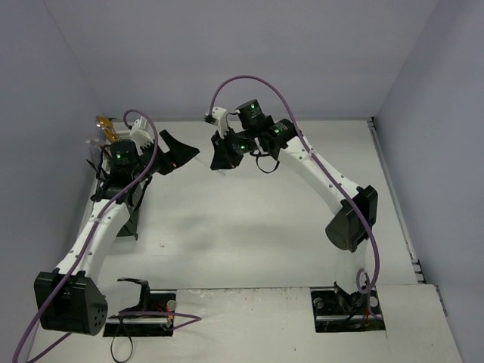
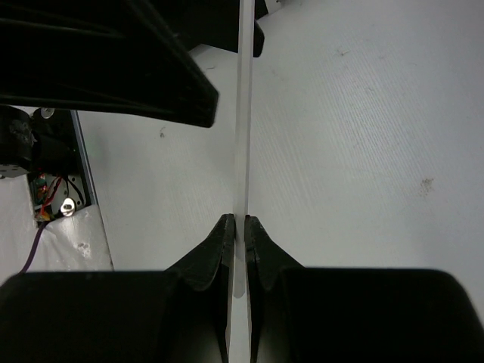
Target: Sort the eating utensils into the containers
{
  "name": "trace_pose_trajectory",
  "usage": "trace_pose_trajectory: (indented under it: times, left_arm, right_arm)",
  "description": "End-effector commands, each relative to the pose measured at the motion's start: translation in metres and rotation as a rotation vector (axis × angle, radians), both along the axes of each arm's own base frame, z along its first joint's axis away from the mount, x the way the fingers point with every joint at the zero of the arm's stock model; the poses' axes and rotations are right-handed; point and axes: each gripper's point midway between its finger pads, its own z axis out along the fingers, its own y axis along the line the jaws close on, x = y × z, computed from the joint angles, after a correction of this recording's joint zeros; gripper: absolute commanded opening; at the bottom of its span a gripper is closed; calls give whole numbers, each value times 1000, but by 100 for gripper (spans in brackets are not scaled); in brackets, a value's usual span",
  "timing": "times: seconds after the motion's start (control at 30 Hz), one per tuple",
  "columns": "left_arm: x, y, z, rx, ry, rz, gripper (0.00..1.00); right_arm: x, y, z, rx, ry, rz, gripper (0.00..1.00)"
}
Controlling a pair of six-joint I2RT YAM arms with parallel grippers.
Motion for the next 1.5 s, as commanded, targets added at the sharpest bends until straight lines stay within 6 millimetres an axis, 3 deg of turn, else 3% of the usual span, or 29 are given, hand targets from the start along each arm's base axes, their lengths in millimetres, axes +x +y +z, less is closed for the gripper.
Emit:
trace_pose_trajectory:
  times: [0.0, 0.07, 0.17, 0.23, 0.33, 0.37, 0.4, 0.43, 0.47, 0.5, 0.57, 0.67, 0.73, 0.83, 0.87, 1.0, 1.2, 1.47]
  left_arm:
    - [12, 4, 40, -40, -130, 35, 82]
    - [14, 7, 44, -56, -135, 46, 79]
    - [18, 16, 57, -118, -153, 66, 63]
    - [19, 17, 64, -179, -147, 45, 43]
    - [15, 14, 69, -245, -120, -9, 4]
    - [13, 13, 70, -253, -116, -22, 0]
    - [10, 12, 71, -258, -113, -34, 0]
    - [5, 11, 73, -260, -116, -46, 0]
    - [2, 12, 75, -260, -122, -52, 0]
    - [0, 20, 76, -255, -133, -42, 0]
    - [-5, 29, 80, -224, -171, -42, 0]
    - [-16, 60, 83, 42, -249, -10, 0]
    - [-30, 80, 63, 293, -232, 2, 0]
    - [-59, 103, 84, 558, -308, 62, 0]
    - [-62, 119, 89, 686, -349, 103, 0]
    - [-86, 154, 92, 965, -377, 181, 0]
    - [-88, 190, 74, 1074, -307, 245, 0]
    - [-50, 221, 47, 1040, -313, 254, 0]
  right_arm:
    - [-27, 6, 51, 100, -74, 51, 0]
    - [-31, 7, 51, 100, -76, 59, 0]
    - [-40, 10, 46, 91, -70, 75, 0]
    - [-41, 10, 42, 83, -70, 73, 0]
    - [-39, 9, 36, 71, -66, 64, 0]
    - [-39, 9, 35, 69, -64, 61, 1]
    - [-38, 9, 35, 68, -62, 58, 4]
    - [-38, 9, 36, 69, -62, 55, 16]
    - [-37, 8, 37, 70, -64, 51, 31]
    - [-36, 7, 38, 70, -71, 45, 52]
    - [-30, 1, 48, 73, -102, 16, 80]
    - [-14, -16, 63, 90, -131, -43, 97]
    - [-2, -31, 70, 99, -140, -85, 100]
    - [16, -54, 69, 87, -145, -150, 100]
    - [19, -58, 64, 76, -140, -164, 100]
    - [33, -76, 44, 6, -155, -229, 100]
    - [40, -94, 29, -64, -191, -274, 100]
    - [46, -108, 17, -107, -199, -305, 100]
